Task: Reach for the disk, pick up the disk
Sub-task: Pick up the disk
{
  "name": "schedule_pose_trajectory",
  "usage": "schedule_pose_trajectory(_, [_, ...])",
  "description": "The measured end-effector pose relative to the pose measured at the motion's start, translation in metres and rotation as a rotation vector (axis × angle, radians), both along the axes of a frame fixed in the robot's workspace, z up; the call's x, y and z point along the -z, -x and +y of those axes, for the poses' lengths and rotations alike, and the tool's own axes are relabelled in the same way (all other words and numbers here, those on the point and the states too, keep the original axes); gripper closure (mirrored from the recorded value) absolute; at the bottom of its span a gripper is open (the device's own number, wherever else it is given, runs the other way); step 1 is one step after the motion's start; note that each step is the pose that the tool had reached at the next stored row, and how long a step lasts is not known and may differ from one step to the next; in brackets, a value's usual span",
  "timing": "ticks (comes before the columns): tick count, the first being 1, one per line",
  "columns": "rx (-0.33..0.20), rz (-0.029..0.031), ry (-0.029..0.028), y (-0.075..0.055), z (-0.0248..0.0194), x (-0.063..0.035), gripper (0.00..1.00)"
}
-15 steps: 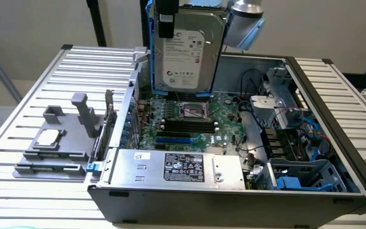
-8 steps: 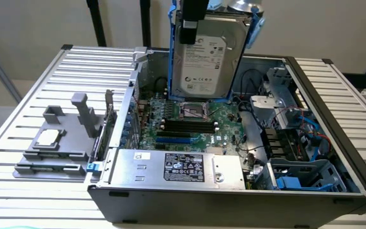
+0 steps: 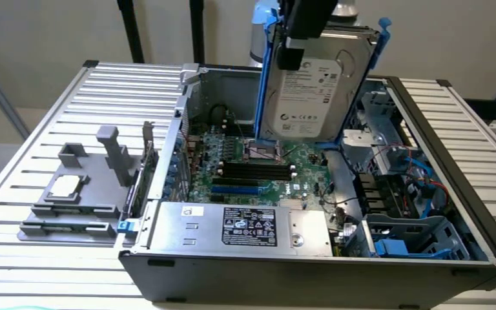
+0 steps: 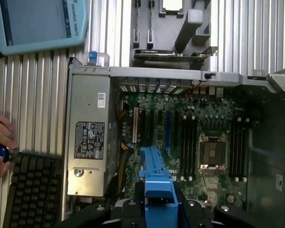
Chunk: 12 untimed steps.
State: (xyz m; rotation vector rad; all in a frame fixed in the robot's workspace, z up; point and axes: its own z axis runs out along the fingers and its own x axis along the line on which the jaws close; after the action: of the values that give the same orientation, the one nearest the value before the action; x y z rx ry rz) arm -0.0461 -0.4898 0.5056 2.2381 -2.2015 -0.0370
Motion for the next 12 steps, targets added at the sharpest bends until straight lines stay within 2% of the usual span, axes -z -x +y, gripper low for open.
schedule_pose_trajectory(12, [0.000,0.0000,0.0000,-0.053,-0.0221,0.0009,0.67])
